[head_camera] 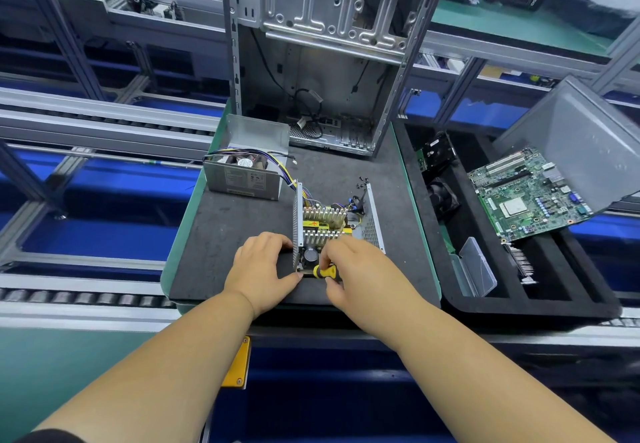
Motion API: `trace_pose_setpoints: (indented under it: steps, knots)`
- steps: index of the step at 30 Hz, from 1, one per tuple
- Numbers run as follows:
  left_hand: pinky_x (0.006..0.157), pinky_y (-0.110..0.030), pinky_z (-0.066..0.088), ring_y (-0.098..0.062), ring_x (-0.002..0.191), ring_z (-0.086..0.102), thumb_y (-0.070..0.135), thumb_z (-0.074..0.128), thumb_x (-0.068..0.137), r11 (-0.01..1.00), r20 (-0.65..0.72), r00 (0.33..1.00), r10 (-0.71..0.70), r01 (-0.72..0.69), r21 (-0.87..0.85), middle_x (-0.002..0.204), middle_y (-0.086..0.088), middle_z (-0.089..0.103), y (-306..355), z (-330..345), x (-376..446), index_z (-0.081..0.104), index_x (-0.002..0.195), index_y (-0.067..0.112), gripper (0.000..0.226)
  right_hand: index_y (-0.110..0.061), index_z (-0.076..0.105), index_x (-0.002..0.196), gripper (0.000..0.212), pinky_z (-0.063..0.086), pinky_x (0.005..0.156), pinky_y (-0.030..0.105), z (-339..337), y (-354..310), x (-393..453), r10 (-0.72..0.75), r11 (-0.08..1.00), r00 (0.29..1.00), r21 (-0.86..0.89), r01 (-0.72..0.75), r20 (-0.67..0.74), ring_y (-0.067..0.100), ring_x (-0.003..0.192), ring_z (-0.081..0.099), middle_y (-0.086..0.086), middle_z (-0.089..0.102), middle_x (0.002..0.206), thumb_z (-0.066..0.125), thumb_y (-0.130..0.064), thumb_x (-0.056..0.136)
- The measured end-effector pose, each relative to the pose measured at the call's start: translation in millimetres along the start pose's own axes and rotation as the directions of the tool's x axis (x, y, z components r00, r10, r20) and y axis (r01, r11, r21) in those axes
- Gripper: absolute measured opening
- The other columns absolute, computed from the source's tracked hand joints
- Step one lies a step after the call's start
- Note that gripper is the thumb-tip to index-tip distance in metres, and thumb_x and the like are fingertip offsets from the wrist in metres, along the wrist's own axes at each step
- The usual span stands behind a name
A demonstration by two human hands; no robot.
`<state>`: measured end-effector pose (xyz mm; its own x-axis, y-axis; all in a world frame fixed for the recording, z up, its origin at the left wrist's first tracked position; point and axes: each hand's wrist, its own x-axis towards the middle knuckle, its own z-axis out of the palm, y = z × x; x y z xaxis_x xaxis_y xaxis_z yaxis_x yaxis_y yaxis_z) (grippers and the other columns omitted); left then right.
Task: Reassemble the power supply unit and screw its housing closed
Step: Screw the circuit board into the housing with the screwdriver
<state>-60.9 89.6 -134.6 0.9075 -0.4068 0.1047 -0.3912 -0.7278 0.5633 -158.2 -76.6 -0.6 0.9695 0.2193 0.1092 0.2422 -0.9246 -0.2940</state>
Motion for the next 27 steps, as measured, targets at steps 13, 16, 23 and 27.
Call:
trace_pose_setpoints:
  steps: [13,16,23,27]
  knots:
    - [0.096,-0.033,0.034,-0.015,0.111,0.042,0.049,0.065,0.078,1.0,0.015,1.0,-0.003,0.003,0.003,0.117,0.011,0.049,-0.4,1.5,-0.2,0.05,0.119,0.033,0.047,-0.014,0.057,0.062,0.039,0.019,0.042,0.019,-0.9,-20.2,6.0,0.094,0.931,0.991,-0.345,-0.121,-0.092,0.02,0.03,0.04,-0.002,0.047,0.041,0.09,-0.035,0.06]
    - [0.097,-0.034,0.035,-0.015,0.111,0.042,0.05,0.065,0.079,1.0,0.014,1.0,-0.007,0.007,0.01,0.118,0.011,0.049,-0.4,1.5,-0.6,0.049,0.12,0.034,0.047,-0.016,0.052,0.079,0.031,0.025,0.047,0.026,1.2,-23.8,4.5,0.072,0.945,0.996,-0.316,-0.085,-0.052,0.023,0.043,0.051,-0.002,0.055,0.057,0.076,-0.037,0.077]
    - [0.099,-0.035,0.035,-0.015,0.113,0.043,0.05,0.068,0.079,1.0,0.008,1.0,-0.008,0.008,0.03,0.119,0.011,0.049,-0.4,2.5,1.1,0.049,0.121,0.034,0.048,-0.021,0.028,0.094,0.035,0.013,0.045,0.028,-6.6,-11.4,14.7,0.188,0.919,0.978,-0.366,-0.143,0.091,0.019,0.061,0.035,-0.005,0.032,0.07,0.061,-0.011,0.088]
    - [0.098,-0.035,0.035,-0.015,0.112,0.043,0.05,0.068,0.079,0.999,0.008,1.0,-0.013,0.012,0.03,0.119,0.01,0.049,-1.8,3.7,0.4,0.049,0.121,0.034,0.049,-0.022,0.042,0.097,0.017,0.017,0.044,0.028,-7.8,-13.0,22.8,0.259,0.908,0.949,-0.38,-0.176,0.18,0.02,0.069,0.041,-0.006,0.031,0.067,0.058,-0.024,0.095]
